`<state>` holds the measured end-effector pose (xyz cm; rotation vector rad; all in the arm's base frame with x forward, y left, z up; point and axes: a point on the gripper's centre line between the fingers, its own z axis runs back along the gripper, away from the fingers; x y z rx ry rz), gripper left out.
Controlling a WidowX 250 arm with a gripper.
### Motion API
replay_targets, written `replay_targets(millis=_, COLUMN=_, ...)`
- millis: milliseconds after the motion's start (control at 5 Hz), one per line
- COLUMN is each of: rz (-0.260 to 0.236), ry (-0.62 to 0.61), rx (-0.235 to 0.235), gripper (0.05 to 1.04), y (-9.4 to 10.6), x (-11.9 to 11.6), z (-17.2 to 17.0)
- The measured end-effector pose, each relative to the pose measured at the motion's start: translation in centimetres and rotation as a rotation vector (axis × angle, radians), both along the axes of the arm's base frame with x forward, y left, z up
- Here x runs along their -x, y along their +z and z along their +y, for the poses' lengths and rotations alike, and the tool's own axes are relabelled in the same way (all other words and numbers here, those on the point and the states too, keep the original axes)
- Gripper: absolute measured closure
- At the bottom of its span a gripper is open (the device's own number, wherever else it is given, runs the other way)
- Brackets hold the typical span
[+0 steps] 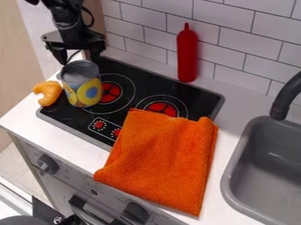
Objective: Move the can from the left burner and put it on the bottom of the same burner
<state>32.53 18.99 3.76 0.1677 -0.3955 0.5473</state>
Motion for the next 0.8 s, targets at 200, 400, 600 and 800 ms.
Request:
replay_targets(millis=200, rz=0.002, ry=0.015, rx=0.024, gripper=0.083, y=0.8, x=0.4, z=-0.8)
replay_targets(millis=400, rz=0.007, ry=0.015, rx=0.04, gripper=0.083, y=0.5, x=0.8, z=-1.2)
replay_targets(millis=600, rz=0.01, ry=0.038, rx=0.051, gripper=0.083, y=0.5, x=1.3, z=-1.4)
replay_targets(millis=800, rz=0.028, ry=0.071, rx=0.07, gripper=0.083, y=0.4, x=1.6, z=-1.6)
